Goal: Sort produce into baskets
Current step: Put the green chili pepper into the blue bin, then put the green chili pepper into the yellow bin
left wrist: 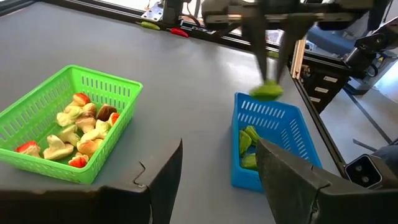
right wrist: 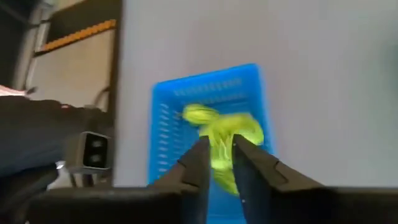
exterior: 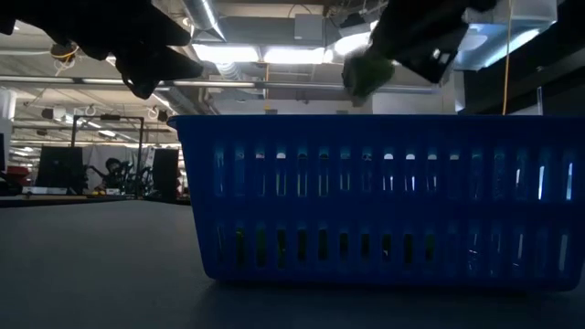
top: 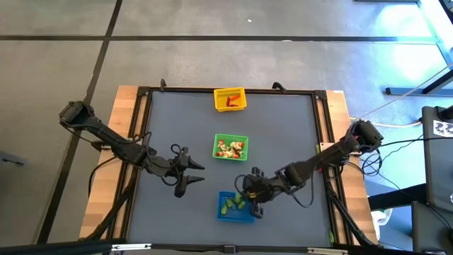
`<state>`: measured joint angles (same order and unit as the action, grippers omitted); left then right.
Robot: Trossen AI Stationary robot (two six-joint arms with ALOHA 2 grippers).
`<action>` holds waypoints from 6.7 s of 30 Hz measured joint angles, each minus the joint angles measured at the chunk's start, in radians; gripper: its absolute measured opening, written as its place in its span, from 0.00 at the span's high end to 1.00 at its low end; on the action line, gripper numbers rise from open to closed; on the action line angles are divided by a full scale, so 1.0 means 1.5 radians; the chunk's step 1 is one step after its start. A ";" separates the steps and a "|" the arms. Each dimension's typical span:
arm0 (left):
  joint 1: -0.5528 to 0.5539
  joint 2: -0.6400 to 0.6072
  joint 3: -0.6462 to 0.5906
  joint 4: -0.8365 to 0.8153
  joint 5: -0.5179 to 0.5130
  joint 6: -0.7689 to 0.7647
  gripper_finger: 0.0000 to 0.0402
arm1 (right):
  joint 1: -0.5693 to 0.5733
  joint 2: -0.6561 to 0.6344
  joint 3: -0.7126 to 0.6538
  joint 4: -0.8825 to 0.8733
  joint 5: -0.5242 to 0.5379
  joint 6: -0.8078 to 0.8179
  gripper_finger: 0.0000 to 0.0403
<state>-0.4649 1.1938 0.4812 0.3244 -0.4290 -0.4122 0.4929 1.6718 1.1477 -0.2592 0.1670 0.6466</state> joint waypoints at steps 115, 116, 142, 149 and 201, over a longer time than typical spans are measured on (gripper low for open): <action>0.002 0.000 0.000 0.000 -0.008 0.013 0.50 | 0.351 0.259 -0.035 -0.380 -0.685 0.264 0.90; 0.002 0.000 0.000 0.000 -0.008 0.014 0.50 | 0.351 0.259 -0.035 -0.380 -0.685 0.264 0.92; 0.002 0.000 0.000 0.001 -0.008 0.015 0.50 | 0.216 0.183 0.035 -0.545 -0.483 0.174 1.00; 0.002 0.000 0.000 0.000 -0.008 0.016 0.50 | 0.149 0.136 0.101 -0.546 -0.320 0.157 1.00; 0.150 0.000 0.000 0.001 -0.009 0.050 0.50 | -0.584 0.141 0.237 -0.129 0.024 -0.347 0.99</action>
<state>-0.2400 1.1938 0.4808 0.3252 -0.4426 -0.3367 -0.3831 1.8827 1.5031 -0.4520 0.2031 0.1257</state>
